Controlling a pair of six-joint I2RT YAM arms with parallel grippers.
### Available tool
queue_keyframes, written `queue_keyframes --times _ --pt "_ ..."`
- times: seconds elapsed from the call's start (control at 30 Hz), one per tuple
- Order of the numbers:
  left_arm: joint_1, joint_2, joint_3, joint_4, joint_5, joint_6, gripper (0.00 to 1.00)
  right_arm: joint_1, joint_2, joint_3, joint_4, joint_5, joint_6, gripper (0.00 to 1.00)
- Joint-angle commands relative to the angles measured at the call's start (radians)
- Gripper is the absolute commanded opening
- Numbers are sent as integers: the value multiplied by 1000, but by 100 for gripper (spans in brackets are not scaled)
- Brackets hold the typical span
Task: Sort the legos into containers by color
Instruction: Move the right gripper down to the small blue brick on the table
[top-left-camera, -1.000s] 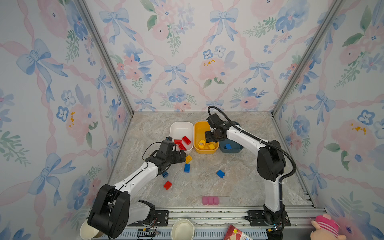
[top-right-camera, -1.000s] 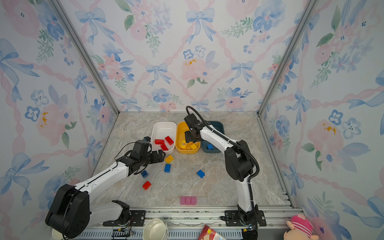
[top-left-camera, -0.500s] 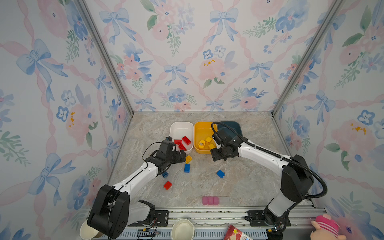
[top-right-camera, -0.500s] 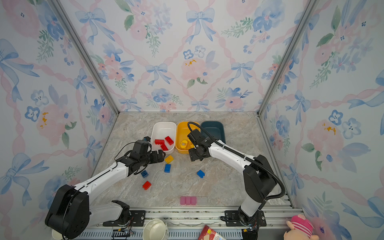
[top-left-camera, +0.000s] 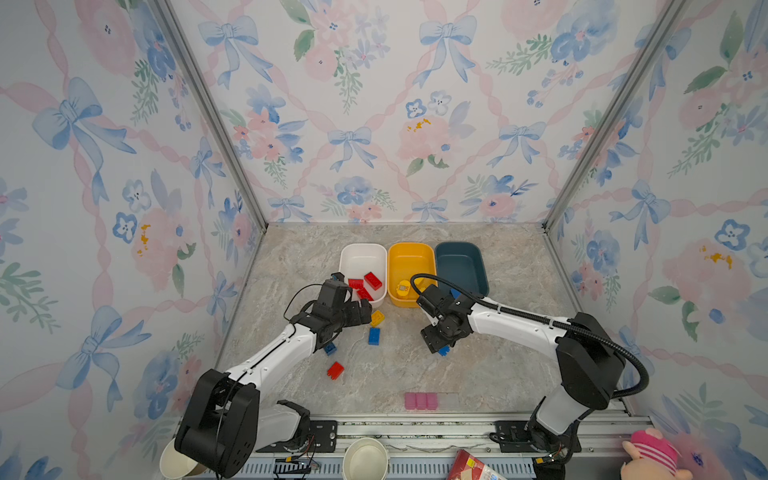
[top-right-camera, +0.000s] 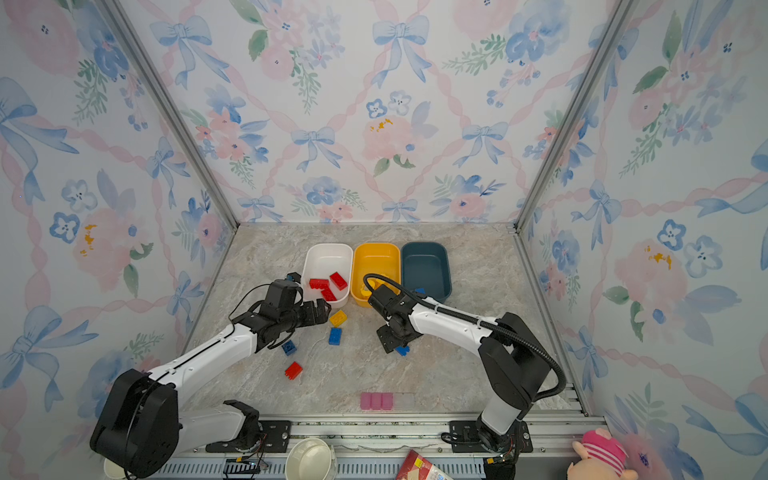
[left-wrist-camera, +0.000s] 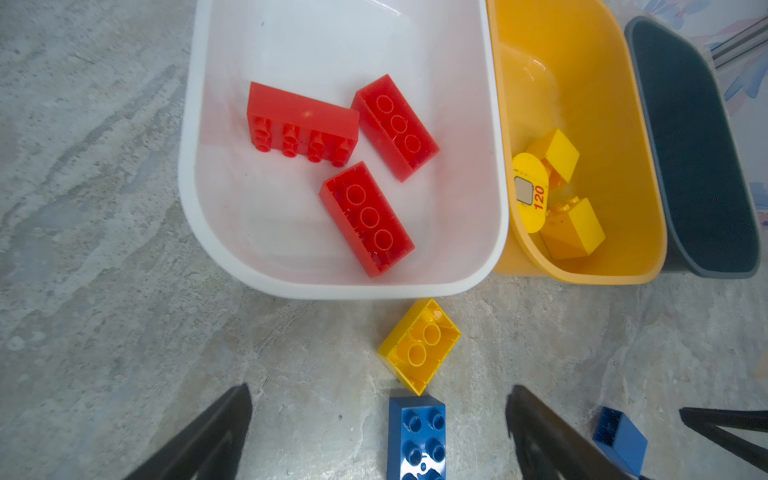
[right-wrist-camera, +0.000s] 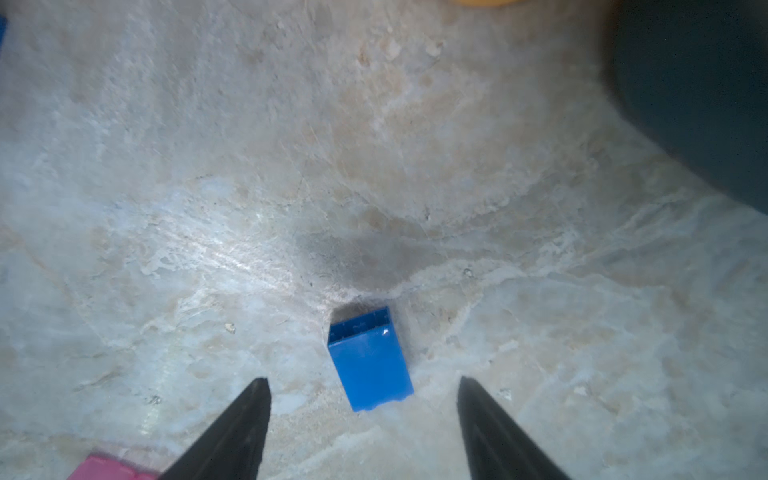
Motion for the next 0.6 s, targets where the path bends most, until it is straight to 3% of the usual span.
queue_keyframes --times 0.0,0.3,0.57 --pt "-6 -28 -2 0 -8 -9 98 9 42 -22 -3 -5 -14 74" --pt "-6 -33 -7 0 -8 -10 98 9 95 -20 -1 -8 -16 72" --pt "-7 -33 -7 -1 -11 -10 98 7 115 -25 7 -8 -14 62"
